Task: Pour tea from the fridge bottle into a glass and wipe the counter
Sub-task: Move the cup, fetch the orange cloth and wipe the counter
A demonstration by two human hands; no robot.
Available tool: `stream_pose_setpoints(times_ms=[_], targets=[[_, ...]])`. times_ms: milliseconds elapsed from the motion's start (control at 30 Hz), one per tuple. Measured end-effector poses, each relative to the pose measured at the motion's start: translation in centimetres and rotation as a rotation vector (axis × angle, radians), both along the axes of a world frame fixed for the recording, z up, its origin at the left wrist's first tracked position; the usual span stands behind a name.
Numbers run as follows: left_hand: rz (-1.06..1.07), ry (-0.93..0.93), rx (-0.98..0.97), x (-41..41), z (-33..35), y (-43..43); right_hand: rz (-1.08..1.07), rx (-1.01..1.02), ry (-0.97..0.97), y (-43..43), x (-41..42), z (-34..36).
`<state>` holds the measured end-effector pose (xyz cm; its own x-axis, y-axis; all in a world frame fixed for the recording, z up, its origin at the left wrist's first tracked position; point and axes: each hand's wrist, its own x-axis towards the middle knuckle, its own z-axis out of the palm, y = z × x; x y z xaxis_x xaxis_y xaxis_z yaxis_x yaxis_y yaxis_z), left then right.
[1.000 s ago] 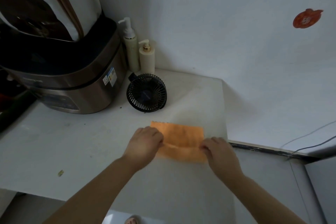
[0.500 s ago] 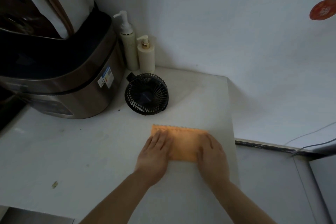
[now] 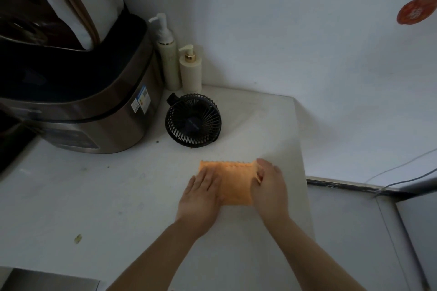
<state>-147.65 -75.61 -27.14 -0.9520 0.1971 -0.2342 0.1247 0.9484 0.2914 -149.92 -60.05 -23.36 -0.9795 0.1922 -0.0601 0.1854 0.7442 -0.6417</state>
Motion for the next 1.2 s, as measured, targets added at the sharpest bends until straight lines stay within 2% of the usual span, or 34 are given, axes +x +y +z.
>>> stream_pose_setpoints(times_ms=[100,200,300,433,500,600,667,767,933,1067,1200], targets=[[0.037,0.052,0.021,0.2,0.2,-1.5,0.109,-0.123,0.13,-3.1,-0.1,1.5],[0.141,0.121,0.1,0.5,-0.1,-3.3,0.387,-0.14,0.066,-5.5,0.9,0.8],[0.209,0.242,0.052,0.8,-0.6,-4.6,0.432,-0.016,0.051,-5.7,1.5,-0.3],[0.184,0.179,0.032,1.0,-0.9,-5.2,0.526,0.367,0.068,-5.5,1.0,-3.2],[0.153,0.093,0.015,0.8,-1.2,-5.0,0.53,0.463,0.017,-5.9,1.0,-4.3],[0.155,0.142,0.007,-0.1,-1.5,-4.8,0.514,0.489,-0.061,-5.4,1.7,-5.3],[0.136,0.145,-0.078,-0.8,-1.7,-4.9,0.485,0.485,-0.063,-4.4,1.7,-5.7],[0.104,0.066,-0.078,-0.8,-3.0,-4.8,0.441,0.502,-0.039,-3.1,0.7,-6.1],[0.15,0.214,-0.073,-1.0,-4.4,-4.6,0.358,0.5,-0.057,-2.1,-2.8,-6.0],[0.15,0.331,-0.09,-1.1,-5.2,-4.6,0.373,0.532,-0.065,-1.8,-6.6,-6.0],[0.147,0.35,-0.086,-1.3,-5.4,-4.6,0.407,0.524,-0.058,-1.9,-10.3,-5.7]])
